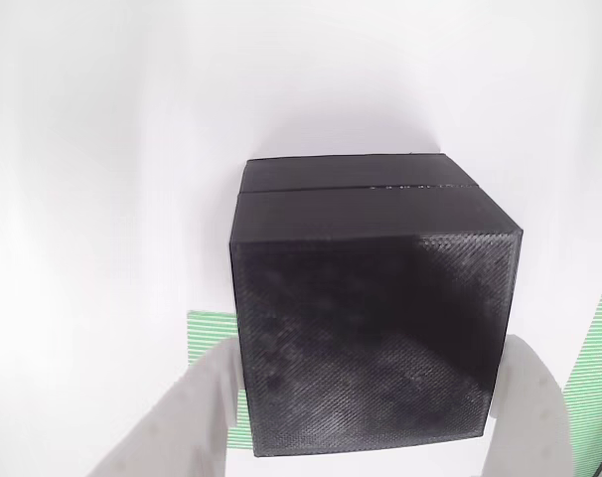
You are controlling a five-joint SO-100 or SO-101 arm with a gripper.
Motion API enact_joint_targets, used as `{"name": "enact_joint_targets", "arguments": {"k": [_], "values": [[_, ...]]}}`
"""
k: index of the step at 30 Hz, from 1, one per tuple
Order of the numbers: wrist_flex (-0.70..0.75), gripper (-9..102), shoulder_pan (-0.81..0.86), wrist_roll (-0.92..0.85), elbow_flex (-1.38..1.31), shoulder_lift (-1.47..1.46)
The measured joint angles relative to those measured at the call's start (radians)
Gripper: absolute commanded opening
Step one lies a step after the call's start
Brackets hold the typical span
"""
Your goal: Stack 3 Blocks on the chosen place.
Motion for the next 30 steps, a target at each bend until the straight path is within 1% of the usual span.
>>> {"name": "enact_joint_targets", "arguments": {"k": [7,11,22,30], "values": [[0.000,24,0.061,-0.034,0.192,0.183],[0.000,24,0.091,-0.069,0.216,0.242],[0.000,24,0.202,-0.135,0.192,0.202],[0.000,24,0.198,-0.135,0.170,0.156]]}}
